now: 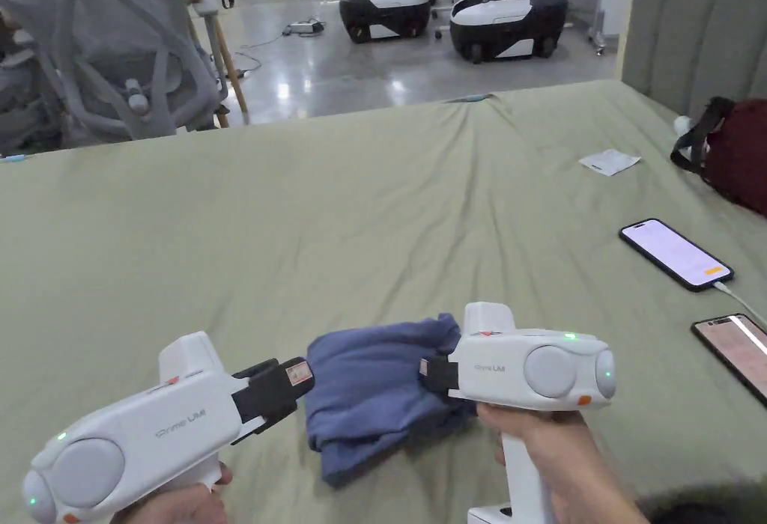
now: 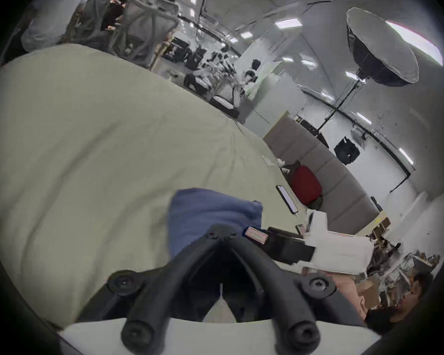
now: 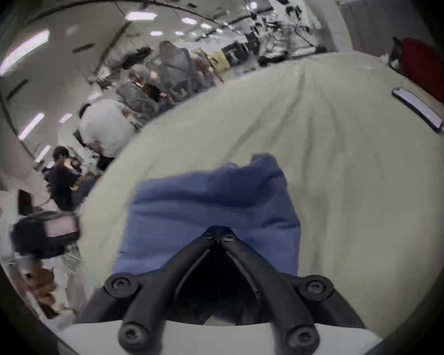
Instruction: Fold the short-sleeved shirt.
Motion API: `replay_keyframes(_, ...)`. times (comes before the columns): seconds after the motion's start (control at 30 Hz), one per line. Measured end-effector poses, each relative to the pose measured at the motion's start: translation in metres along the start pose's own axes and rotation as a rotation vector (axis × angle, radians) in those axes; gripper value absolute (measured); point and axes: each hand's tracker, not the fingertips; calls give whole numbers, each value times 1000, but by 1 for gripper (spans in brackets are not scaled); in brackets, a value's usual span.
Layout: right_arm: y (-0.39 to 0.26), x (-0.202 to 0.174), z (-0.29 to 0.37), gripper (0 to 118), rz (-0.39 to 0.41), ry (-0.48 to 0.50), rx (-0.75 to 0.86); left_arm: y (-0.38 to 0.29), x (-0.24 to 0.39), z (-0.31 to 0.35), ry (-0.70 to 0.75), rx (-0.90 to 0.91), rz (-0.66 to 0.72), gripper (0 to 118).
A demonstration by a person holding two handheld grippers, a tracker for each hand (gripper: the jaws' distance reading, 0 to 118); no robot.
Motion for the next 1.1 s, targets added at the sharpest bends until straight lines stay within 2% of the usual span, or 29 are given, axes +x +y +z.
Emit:
replay_keyframes(0.03,-4,7,-6,0,-7,21,15,-2,-4,2,5,1,-2,27)
replay_keyframes(0.1,-9,17,-2,0,-79,93,71,-4,-13,-3,22,-17,-13,44)
replay_keyframes(0.13,-10,18,0,0,-91,101,60,-5,-15,-8,34,-26,-14,52)
replay_keyframes(0.17,-10,19,0,0,-78,97,60,-7,-17,-15,41,-42,-16,80)
replay_keyframes(0.2,-10,17,0,0,-53,95,63,-8,-18,-24,49,-57,-11,103)
replay_keyframes(0.23,-9,17,0,0,-34,93,64,-8,-19,-31,45,-61,-1,117)
replay_keyframes(0.37,-10,18,0,0,-31,98,67,-7,-24,-71,-12,-105,103,98)
replay_keyframes(0.5,-13,21,3,0,-33,111,69,-10,-28,-115,-21,-175,112,98)
replay_keyframes(0.53,-13,21,3,0,-36,113,69,-12,-28,-123,2,-191,124,91)
replay_keyframes(0.6,-14,21,4,0,-41,108,71,-15,-25,-127,0,-158,107,66)
replay_keyframes(0.7,-13,17,5,0,-32,102,75,-7,-22,-124,13,-172,106,48)
replay_keyframes(0.77,-10,8,9,0,14,84,85,-1,-24,-115,-23,-179,71,44)
replay_keyframes(0.9,3,-22,21,0,106,6,170,22,-41,-96,-27,-181,60,43)
replay_keyframes(1.1,38,-103,21,0,240,4,318,84,-118,-35,40,-152,49,43)
